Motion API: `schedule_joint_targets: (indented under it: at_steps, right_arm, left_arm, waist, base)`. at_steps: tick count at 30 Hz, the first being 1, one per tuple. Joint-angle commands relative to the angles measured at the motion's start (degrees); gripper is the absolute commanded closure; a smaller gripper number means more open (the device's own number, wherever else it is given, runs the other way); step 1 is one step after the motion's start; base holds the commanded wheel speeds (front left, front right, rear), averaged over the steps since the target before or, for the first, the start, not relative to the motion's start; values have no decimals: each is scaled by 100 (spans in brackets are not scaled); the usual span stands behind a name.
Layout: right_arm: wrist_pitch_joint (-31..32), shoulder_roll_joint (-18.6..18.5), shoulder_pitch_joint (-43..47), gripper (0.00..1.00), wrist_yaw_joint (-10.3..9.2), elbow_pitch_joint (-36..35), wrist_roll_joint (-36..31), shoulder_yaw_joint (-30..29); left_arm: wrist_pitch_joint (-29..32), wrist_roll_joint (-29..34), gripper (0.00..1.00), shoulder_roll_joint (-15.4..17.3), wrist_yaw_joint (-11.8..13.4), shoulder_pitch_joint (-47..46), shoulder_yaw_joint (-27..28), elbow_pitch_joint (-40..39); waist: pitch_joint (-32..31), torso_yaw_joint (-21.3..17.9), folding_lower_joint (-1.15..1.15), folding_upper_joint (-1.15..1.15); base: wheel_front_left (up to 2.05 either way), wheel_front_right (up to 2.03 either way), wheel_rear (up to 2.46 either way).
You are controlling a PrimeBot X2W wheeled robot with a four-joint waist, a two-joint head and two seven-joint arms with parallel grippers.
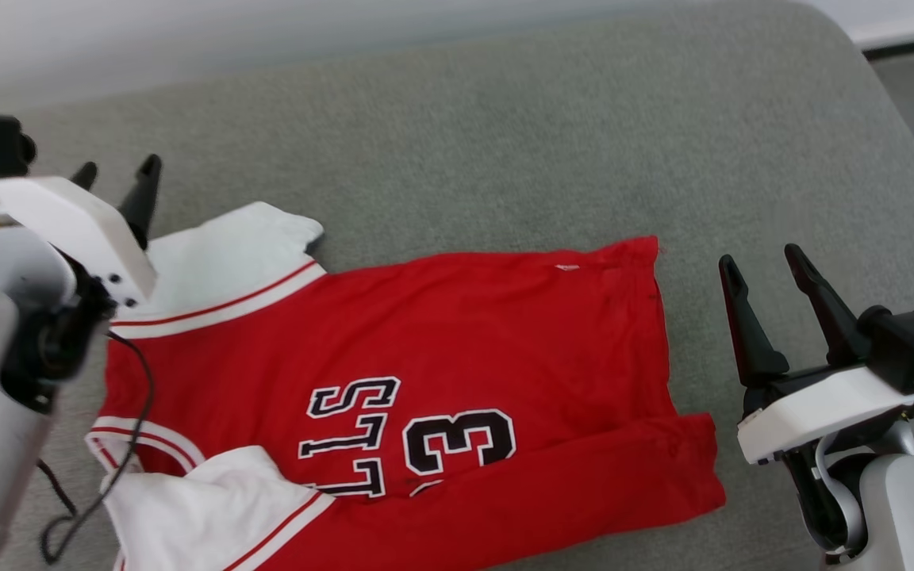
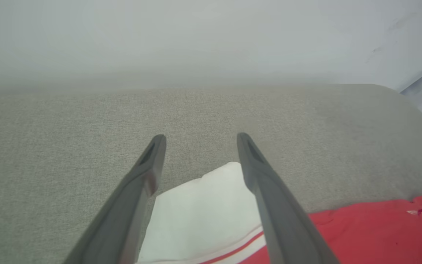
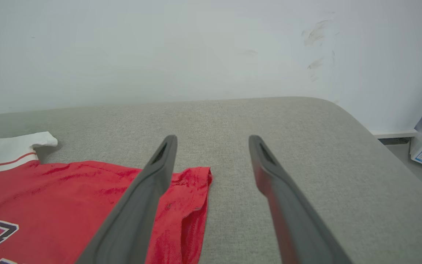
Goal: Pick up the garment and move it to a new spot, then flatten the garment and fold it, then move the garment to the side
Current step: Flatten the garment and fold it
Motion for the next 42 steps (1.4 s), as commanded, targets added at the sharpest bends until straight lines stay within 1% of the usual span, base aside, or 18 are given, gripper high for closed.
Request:
schedule_joint_targets:
  at_steps: [1,6,7,11,13,14,15,16,17,18,22,25,28,33,38,42]
  right_arm:
    - [-32,44,-98,0,-5,9,1,-6]
    - [-116,125,-162,0,-5,116,90,89]
    - [-143,138,-220,0,-5,202,148,169]
    - [-174,146,-272,0,-5,304,210,268]
    - [-191,138,-323,0,-5,339,241,305]
    - [-205,131,-350,0,-5,356,275,314]
    - [-216,120,-367,0,-5,381,293,326]
    - [-211,103,-373,0,-5,404,329,340]
    - [-205,87,-383,0,-5,422,377,351]
    - [-184,66,-402,0,-5,444,424,357]
    - [-33,-57,-506,0,-5,518,662,390]
    - [223,-231,-623,0,-5,626,951,427]
    - [720,-536,-811,0,-5,826,1156,541]
    - [1746,-1057,-1179,0,-5,1132,1667,825]
    - [2468,-1344,-1602,0,-5,1294,2024,967]
    - [2886,-1489,-1998,0,-5,1581,2161,1027]
  left_arm:
    - [207,-48,0,109,-54,-202,-12,110]
    - [1507,-261,0,458,-187,-616,-234,514]
    - [2147,-339,0,631,-167,-753,-357,679]
    - [2763,-401,0,727,-121,-781,-542,864]
    - [3095,-515,0,642,-84,-643,-657,986]
    - [3225,-566,23,606,-66,-593,-697,1039]
    - [3323,-637,58,537,-47,-529,-723,1089]
    - [3398,-692,98,463,-48,-479,-748,1117]
    - [3427,-717,100,414,-44,-457,-767,1139]
    - [3421,-725,100,380,-46,-441,-786,1153]
    - [3054,-678,100,278,-80,-447,-716,1176]
    - [2703,-569,100,202,-110,-548,-666,1204]
    - [2447,-605,100,51,-179,-665,-590,1183]
    - [2042,-439,100,-128,-270,-974,-592,978]
    - [1763,-272,100,-315,-288,-1183,-650,644]
    - [1604,-137,100,-414,-297,-1316,-710,372]
  waist:
    - [421,-309,-1,0]
    - [710,-452,-1,0]
    - [840,-516,-1,0]
    - [980,-583,-1,0]
    - [1019,-606,-1,0]
    - [1039,-617,-1,0]
    - [1048,-624,-1,0]
    - [1057,-627,-1,0]
    - [1061,-625,-1,0]
    - [1060,-621,-1,0]
    - [973,-535,-1,0]
    - [861,-414,-1,0]
    - [768,-232,-1,0]
    - [752,176,-1,0]
    - [935,565,-1,0]
    - [1085,808,-1,0]
  base:
    - [0,0,0]
    - [0,0,0]
    - [0,0,0]
    - [0,0,0]
    - [0,0,0]
    - [0,0,0]
    - [0,0,0]
    - [0,0,0]
    - [0,0,0]
    - [0,0,0]
    - [0,0,0]
    - [0,0,0]
    - [0,0,0]
    - [0,0,0]
    - [0,0,0]
    - [0,0,0]
